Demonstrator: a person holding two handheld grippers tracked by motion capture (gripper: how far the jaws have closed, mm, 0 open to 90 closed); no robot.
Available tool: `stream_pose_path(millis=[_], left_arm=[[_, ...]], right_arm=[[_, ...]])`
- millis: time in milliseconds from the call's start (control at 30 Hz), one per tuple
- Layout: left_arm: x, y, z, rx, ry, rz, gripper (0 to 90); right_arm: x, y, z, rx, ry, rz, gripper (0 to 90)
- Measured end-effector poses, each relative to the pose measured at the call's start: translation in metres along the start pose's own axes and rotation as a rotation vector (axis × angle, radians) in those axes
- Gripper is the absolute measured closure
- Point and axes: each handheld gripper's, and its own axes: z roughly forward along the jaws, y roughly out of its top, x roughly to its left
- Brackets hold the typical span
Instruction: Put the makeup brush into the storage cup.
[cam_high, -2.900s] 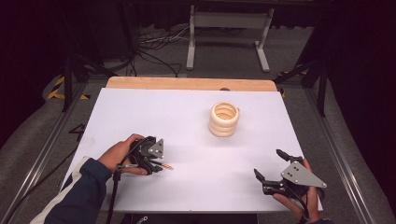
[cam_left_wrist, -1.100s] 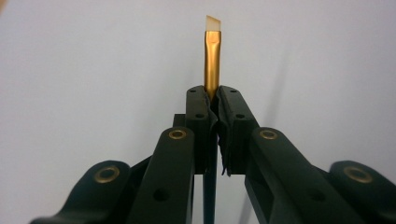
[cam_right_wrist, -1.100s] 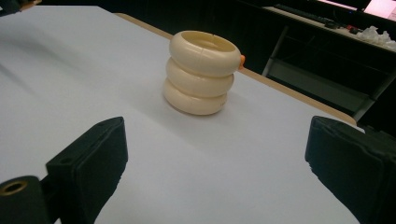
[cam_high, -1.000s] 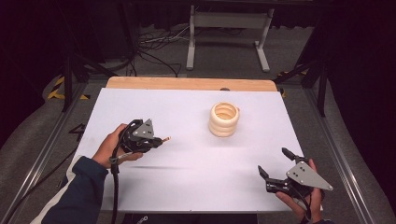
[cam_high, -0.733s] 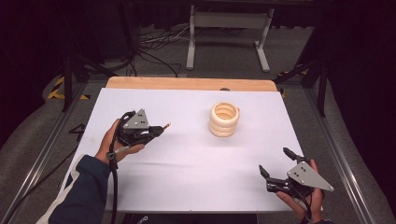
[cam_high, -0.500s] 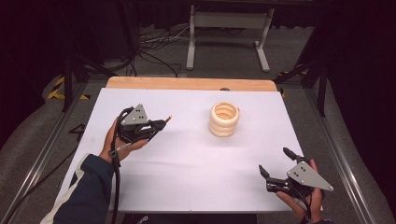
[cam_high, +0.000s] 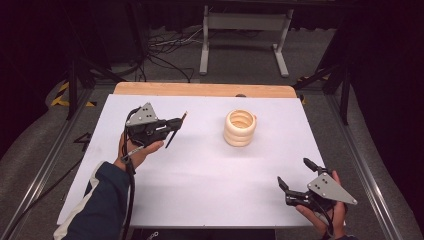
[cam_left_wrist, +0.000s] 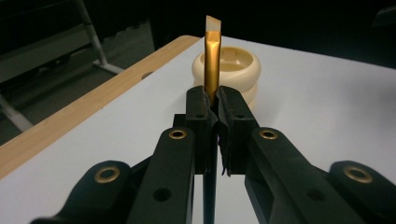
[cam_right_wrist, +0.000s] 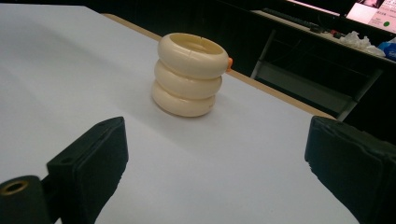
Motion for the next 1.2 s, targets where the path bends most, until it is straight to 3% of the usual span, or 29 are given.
stream_pose_path(millis=[367, 800, 1200], left_arm=[[-0.005, 0.012, 0.010, -0.070, 0.013, -0.011, 83.4], [-0.008, 0.030, 0.029, -0.132, -0.029, -0.028, 83.4], [-0.014, 0.051, 0.055, -0.158, -0.054, 0.009, 83.4]], right_arm=[[0.000, 0.000, 0.000, -0.002, -0.001, -0.002, 6.6], [-0.001, 0.000, -0.001, -0.003, -0.002, -0.001, 6.6], [0.000, 0.001, 0.000, -0.009, 0.001, -0.006, 6.4]])
